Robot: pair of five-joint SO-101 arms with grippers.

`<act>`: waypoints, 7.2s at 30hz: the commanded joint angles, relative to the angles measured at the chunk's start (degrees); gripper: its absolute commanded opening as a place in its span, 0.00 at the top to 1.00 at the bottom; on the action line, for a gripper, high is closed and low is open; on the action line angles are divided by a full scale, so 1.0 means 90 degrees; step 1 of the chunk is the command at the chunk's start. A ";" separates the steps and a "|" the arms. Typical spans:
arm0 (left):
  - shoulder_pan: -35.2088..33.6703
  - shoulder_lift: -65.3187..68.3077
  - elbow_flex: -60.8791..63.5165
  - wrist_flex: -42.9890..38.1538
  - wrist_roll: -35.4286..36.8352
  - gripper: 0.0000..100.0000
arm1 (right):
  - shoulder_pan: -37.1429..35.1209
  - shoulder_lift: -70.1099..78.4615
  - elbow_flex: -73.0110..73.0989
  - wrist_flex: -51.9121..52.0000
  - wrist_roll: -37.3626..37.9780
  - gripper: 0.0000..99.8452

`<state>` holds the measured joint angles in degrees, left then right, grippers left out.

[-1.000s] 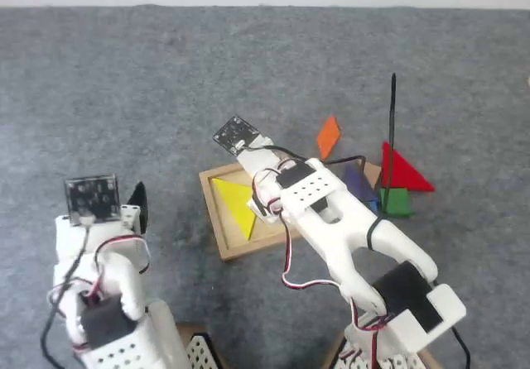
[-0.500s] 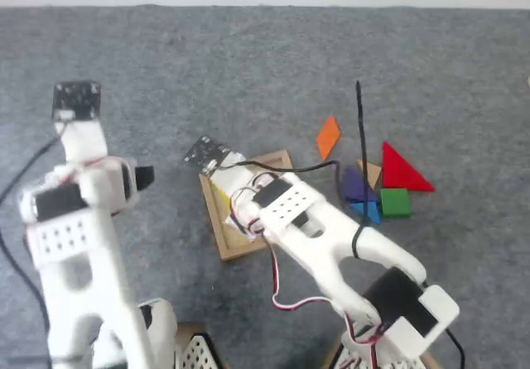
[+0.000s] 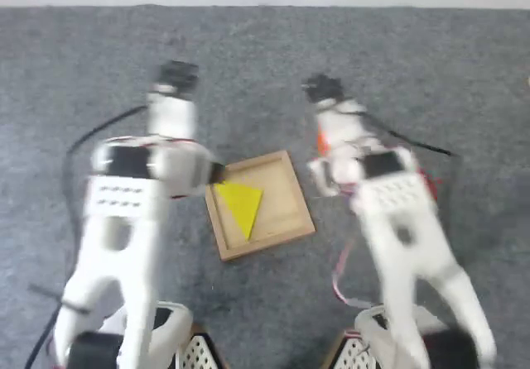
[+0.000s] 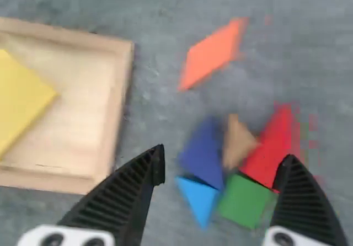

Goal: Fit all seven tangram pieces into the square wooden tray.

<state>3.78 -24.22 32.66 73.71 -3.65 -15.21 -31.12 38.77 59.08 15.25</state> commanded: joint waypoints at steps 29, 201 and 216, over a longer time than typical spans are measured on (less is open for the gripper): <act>-0.0586 0.2930 -0.0073 -0.0615 -0.1797 0.78 | 0.0650 -0.2310 0.3009 -0.1382 0.0596 0.68; -0.2051 0.1543 0.1011 -0.2549 0.1719 0.78 | 0.2007 0.6198 -0.4230 0.0737 0.1944 0.84; -0.2042 0.1553 0.1109 -0.2725 0.1465 0.78 | 0.2476 0.3570 -0.0860 0.0044 0.4630 0.62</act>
<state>-14.33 -7.78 43.21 50.33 10.15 6.77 5.80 24.35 65.93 54.55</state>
